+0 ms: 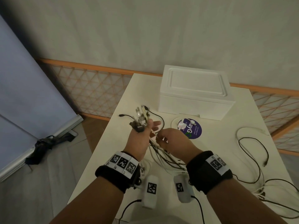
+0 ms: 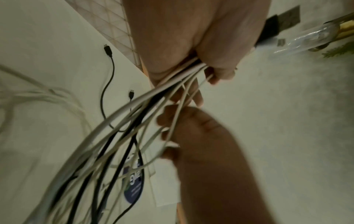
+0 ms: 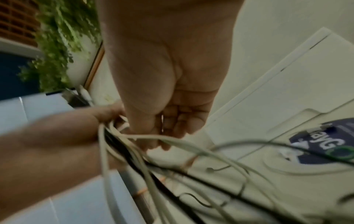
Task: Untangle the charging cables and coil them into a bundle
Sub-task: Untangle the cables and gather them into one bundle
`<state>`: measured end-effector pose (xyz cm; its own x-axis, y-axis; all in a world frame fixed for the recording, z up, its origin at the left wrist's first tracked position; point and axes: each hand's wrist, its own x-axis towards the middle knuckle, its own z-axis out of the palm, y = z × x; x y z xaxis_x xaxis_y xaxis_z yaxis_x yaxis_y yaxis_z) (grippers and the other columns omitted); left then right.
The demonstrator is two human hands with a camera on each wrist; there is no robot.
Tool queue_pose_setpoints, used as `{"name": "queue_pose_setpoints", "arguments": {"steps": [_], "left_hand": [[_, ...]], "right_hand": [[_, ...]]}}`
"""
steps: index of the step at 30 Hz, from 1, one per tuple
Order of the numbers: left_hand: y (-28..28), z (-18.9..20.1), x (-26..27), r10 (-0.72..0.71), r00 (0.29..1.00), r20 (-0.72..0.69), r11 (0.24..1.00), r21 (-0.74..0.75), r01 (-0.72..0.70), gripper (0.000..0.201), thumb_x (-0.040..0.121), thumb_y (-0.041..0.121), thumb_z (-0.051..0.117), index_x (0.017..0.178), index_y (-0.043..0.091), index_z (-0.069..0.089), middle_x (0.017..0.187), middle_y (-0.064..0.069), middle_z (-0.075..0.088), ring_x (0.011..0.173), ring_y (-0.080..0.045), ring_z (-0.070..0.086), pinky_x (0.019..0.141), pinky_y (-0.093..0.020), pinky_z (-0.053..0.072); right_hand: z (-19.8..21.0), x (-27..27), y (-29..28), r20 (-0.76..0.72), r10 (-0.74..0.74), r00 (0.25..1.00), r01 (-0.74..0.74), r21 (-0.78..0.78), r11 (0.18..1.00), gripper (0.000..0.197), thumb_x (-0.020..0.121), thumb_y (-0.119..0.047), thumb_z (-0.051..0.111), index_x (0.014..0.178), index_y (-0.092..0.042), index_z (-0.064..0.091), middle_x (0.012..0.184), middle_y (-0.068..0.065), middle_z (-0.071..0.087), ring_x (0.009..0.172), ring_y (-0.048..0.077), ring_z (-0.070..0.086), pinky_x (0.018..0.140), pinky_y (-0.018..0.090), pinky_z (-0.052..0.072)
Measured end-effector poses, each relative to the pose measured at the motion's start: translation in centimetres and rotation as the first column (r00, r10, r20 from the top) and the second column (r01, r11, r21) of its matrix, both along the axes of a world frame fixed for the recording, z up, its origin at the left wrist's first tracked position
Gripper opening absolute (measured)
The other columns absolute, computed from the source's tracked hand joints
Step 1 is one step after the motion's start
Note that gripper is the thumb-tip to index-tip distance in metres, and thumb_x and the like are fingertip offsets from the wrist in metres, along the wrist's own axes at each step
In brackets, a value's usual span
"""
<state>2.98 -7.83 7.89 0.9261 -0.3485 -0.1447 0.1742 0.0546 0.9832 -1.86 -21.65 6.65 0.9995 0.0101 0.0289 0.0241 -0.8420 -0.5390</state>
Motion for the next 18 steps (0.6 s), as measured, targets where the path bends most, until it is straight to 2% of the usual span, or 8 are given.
{"name": "queue_pose_setpoints", "arguments": {"steps": [2,4,6,8,10,13,16,18], "left_hand": [[0.0,1.0,0.5,0.002,0.994,-0.109,0.983,-0.182,-0.022,0.033,0.082,0.046,0.056,0.070,0.020,0.072,0.068,-0.001,0.068,0.068,-0.019,0.066,0.084,-0.040,0.053],[0.3,1.7,1.0,-0.014,0.994,-0.107,0.949,-0.314,-0.020,0.028,0.083,0.036,0.061,0.061,0.019,0.058,0.050,0.001,0.045,0.046,-0.015,0.047,0.066,-0.040,0.053],[0.7,1.6,1.3,-0.014,1.000,-0.005,0.958,-0.288,0.012,0.036,0.085,0.023,0.068,0.058,0.018,0.046,0.049,0.001,0.031,0.040,-0.012,0.031,0.050,-0.030,0.041],[1.0,0.9,1.5,0.015,1.000,0.003,0.971,-0.239,-0.014,0.043,0.083,0.014,0.068,0.054,0.019,0.036,0.048,0.002,0.026,0.038,-0.012,0.026,0.045,-0.026,0.033],[1.1,0.0,1.4,0.051,0.990,-0.128,0.977,-0.200,-0.076,0.039,0.086,0.009,0.066,0.059,0.016,0.040,0.048,0.000,0.032,0.038,-0.012,0.025,0.045,-0.026,0.030],[1.0,-0.5,1.2,0.040,0.967,-0.252,0.993,-0.100,-0.067,0.017,0.088,0.009,0.065,0.074,0.008,0.056,0.062,-0.009,0.058,0.039,-0.012,0.027,0.043,-0.024,0.029],[0.4,-0.7,0.9,0.003,0.978,-0.209,0.999,-0.052,-0.014,0.002,0.084,0.007,0.069,0.086,0.008,0.068,0.070,-0.009,0.060,0.044,-0.013,0.030,0.044,-0.023,0.030],[-0.3,-0.5,0.7,-0.029,0.991,-0.131,0.999,-0.020,0.027,0.018,0.081,0.004,0.071,0.095,0.015,0.071,0.080,-0.005,0.068,0.050,-0.014,0.039,0.045,-0.023,0.032]], "right_hand": [[-1.7,0.1,-1.3,-0.130,0.006,0.991,-0.029,-0.176,0.984,0.017,0.090,-0.020,0.056,0.097,-0.011,0.069,0.101,0.004,0.056,0.091,0.019,0.056,0.081,0.028,0.045],[-2.7,-0.3,-2.7,-0.244,-0.086,0.966,0.023,-0.248,0.968,0.020,0.092,-0.021,0.055,0.105,-0.014,0.067,0.108,0.005,0.055,0.097,0.021,0.056,0.083,0.028,0.045],[-2.6,-0.3,-3.6,-0.228,-0.176,0.958,0.141,-0.161,0.977,0.017,0.091,-0.018,0.055,0.100,-0.014,0.069,0.103,0.003,0.064,0.095,0.019,0.060,0.082,0.027,0.046],[-1.3,0.0,-3.9,-0.130,-0.287,0.949,0.292,0.023,0.956,0.017,0.089,-0.010,0.056,0.089,-0.018,0.071,0.093,-0.002,0.070,0.087,0.014,0.063,0.081,0.025,0.047],[0.6,0.3,-4.2,-0.019,-0.396,0.918,0.389,0.227,0.893,0.019,0.087,-0.007,0.058,0.084,-0.022,0.070,0.083,-0.012,0.069,0.078,0.001,0.062,0.075,0.020,0.046],[3.6,-0.2,-3.5,0.096,-0.434,0.896,0.359,0.418,0.835,0.013,0.086,-0.010,0.064,0.086,-0.022,0.070,0.072,-0.023,0.066,0.068,-0.009,0.060,0.065,0.011,0.042],[5.4,-0.7,-1.9,0.232,-0.374,0.898,0.255,0.418,0.872,0.007,0.084,-0.015,0.069,0.082,-0.022,0.070,0.073,-0.022,0.063,0.072,-0.010,0.057,0.063,0.006,0.041],[6.0,-0.4,-1.3,0.259,-0.315,0.913,0.217,0.345,0.913,0.004,0.085,-0.016,0.069,0.086,-0.019,0.071,0.079,-0.020,0.061,0.075,-0.012,0.055,0.068,0.003,0.039]]}}
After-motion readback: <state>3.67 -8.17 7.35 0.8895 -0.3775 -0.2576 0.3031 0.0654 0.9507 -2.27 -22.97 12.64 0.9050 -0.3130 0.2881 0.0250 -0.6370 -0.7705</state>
